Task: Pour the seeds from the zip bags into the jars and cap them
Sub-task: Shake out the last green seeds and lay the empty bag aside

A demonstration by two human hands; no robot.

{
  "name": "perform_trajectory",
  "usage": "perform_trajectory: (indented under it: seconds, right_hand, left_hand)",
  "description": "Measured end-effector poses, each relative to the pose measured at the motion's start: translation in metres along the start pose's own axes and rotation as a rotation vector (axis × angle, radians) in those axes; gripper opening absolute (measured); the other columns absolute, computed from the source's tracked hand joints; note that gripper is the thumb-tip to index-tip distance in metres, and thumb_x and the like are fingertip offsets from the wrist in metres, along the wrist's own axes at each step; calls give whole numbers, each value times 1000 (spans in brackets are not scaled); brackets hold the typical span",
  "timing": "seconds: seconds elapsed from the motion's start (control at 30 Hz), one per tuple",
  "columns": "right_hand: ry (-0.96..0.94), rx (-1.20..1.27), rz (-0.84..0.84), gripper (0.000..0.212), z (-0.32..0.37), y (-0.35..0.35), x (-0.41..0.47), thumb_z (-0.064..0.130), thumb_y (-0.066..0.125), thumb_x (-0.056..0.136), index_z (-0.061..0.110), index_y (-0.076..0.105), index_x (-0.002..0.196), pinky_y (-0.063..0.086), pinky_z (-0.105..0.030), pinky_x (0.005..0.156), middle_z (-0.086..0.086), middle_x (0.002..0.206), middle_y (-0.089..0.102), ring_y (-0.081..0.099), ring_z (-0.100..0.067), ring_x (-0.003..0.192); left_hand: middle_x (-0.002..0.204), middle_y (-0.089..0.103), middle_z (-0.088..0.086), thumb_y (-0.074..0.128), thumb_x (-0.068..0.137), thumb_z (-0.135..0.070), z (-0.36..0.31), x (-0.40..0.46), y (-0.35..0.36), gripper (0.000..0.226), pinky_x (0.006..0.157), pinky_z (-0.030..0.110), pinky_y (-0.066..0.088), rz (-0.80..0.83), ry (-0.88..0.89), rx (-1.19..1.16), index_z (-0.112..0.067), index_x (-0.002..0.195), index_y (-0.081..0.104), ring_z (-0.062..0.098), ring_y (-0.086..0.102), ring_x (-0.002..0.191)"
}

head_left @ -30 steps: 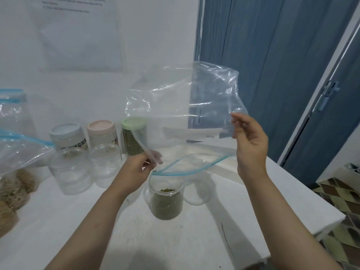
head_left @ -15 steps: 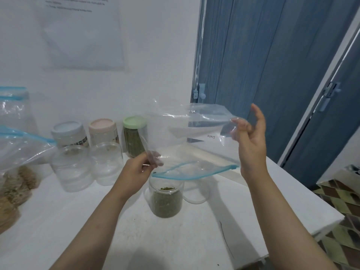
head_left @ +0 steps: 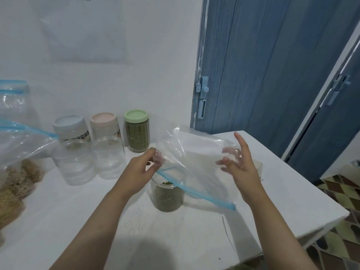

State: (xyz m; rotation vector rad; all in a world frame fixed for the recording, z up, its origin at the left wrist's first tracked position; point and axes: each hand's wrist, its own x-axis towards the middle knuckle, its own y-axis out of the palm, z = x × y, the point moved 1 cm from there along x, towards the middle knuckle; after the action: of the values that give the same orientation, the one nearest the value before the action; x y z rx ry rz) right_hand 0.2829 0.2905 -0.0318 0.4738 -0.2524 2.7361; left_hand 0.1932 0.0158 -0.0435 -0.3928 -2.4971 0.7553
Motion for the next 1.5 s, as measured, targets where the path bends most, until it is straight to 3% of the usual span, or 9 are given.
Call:
perform_trajectory:
  seconds: [0.13,0.27,0.5,0.6,0.77,1.03,1.23,1.37,1.5]
  right_hand:
    - [-142,-68,-86,57,11,0,12,10,49,103,55,38,136,52,-18,87,10,110,59,69,-12,87]
    - [-203,-93,-135,51,15,7,18,15,47,105,53,38,137,51,-19,93,12,111,58,66,-8,88]
    - [-226,-32,-145,49,16,9,24,13,46,105,50,41,137,52,-26,93,7,114,57,63,-11,84]
    - [-239,-32,-130,49,14,11,24,13,47,105,51,44,135,51,-27,93,8,113,58,63,-11,85]
    - [-254,-20,-110,46,15,13,25,10,45,105,42,46,138,50,-22,90,-12,118,58,60,-4,102]
    - [-241,0,-125,46,16,14,26,6,44,105,38,48,138,49,-22,93,11,114,58,60,-4,89]
    - [-234,-39,-141,50,18,14,28,5,44,104,42,49,137,51,-33,97,19,111,60,61,-8,88]
    - [-251,-48,-117,55,17,14,27,-1,44,102,41,51,136,50,-42,102,23,110,60,60,-10,91]
    - [-259,-67,-71,60,20,14,27,-1,45,102,48,50,136,49,-45,103,19,109,61,61,-15,90]
  left_hand:
    - [103,66,-32,59,98,-12,-3,-1,-7,24,83,0,38,125,-2,71,-26,113,48,-19,56,97]
    - [90,72,-20,64,94,-7,-5,4,-9,29,76,2,38,95,30,105,-27,106,47,-1,63,93]
    - [82,74,-8,76,82,-1,-5,4,-11,40,63,10,41,18,-11,27,-27,84,45,5,65,79]
    - [75,70,-15,81,76,-1,-5,6,-9,28,66,8,42,19,-30,3,-10,83,55,3,62,72]
    - [90,69,-25,69,87,5,0,7,-9,17,78,4,42,38,37,74,-10,96,69,-4,65,85]
    - [90,72,-17,68,90,0,6,5,-9,28,86,15,49,45,3,1,-21,107,64,6,67,90]
    - [97,73,-17,69,93,-18,4,1,-7,23,84,5,40,-6,-3,-15,-30,112,64,-2,63,98]
    - [119,70,-16,61,90,-41,4,-1,-3,44,105,25,42,-24,-127,-316,-25,131,55,2,57,122]
    - [122,71,-5,64,86,-62,1,17,-5,65,103,30,46,-166,-260,-621,-17,132,57,12,63,119]
